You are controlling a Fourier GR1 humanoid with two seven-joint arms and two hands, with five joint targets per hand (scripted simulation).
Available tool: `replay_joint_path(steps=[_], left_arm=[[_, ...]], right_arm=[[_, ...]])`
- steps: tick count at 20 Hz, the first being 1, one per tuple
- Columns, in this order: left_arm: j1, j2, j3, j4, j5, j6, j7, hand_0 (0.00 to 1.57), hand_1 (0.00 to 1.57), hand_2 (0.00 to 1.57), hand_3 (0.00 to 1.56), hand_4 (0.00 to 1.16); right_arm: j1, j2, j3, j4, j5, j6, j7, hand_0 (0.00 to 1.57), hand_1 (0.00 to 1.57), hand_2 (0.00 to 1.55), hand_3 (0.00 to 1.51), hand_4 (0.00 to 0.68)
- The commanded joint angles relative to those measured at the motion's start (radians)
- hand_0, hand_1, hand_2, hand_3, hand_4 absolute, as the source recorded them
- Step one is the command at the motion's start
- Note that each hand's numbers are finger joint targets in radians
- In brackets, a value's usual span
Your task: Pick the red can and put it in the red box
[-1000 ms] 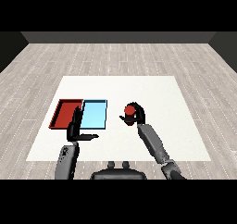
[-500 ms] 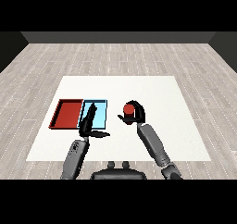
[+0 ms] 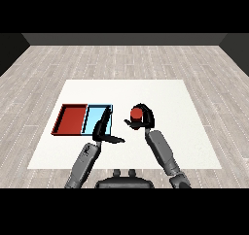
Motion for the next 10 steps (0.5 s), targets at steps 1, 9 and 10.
replay_joint_path(steps=[1, 9, 10], left_arm=[[-0.041, 0.0, -0.077, 0.013, 0.015, 0.071, 0.013, 0.0, 0.0, 0.0, 0.0, 0.0], [-0.076, 0.0, -0.103, 0.057, 0.014, 0.091, 0.022, 0.0, 0.0, 0.0, 0.0, 0.0], [0.006, 0.0, -0.133, -0.011, -0.029, 0.107, 0.028, 0.0, 0.0, 0.0, 0.0, 0.0]], right_arm=[[-0.041, 0.001, 0.055, 0.048, -0.014, -0.024, -0.043, 1.41, 1.41, 1.42, 1.4, 0.635], [-0.018, 0.001, 0.155, -0.098, -0.034, -0.096, 0.022, 1.39, 1.39, 1.41, 1.4, 0.615], [-0.024, 0.001, 0.205, -0.064, -0.062, -0.117, -0.002, 1.4, 1.4, 1.41, 1.4, 0.615]])
